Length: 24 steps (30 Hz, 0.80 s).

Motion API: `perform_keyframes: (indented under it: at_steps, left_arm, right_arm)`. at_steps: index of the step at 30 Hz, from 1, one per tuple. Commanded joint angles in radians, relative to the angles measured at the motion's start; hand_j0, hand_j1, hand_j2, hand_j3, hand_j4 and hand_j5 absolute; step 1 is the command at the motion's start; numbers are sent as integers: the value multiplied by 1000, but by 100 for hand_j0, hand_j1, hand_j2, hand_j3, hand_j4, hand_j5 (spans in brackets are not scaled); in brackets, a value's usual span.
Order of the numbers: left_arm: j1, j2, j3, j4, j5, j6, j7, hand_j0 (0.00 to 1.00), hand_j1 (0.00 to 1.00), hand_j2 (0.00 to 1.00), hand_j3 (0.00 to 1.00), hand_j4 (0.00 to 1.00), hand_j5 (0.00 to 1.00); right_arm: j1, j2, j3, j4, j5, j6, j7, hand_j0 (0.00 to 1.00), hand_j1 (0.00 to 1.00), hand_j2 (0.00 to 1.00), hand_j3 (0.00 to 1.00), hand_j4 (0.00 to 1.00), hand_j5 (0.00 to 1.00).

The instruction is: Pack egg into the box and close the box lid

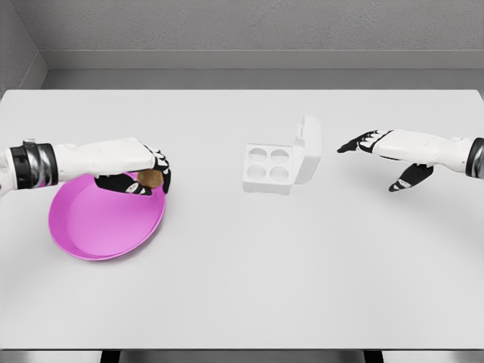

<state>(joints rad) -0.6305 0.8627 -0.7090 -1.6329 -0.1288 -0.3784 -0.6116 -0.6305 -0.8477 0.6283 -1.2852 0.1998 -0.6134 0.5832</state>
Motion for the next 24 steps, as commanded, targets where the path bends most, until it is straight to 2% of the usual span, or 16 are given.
perform_keyframes:
  at_steps: [1,24]
  left_arm:
    - [0,-7,0,-1,3,3,1,41,41,41,41,41,41]
    - [-21,-50,-3,-1,-3,3,1,41,41,41,41,41,41]
  right_arm:
    - [0,-1,-1,0,-6,3,0,100,100,100,100,100,100]
    - [-2,1,-1,0,-6,3,0,100,100,100,100,100,100]
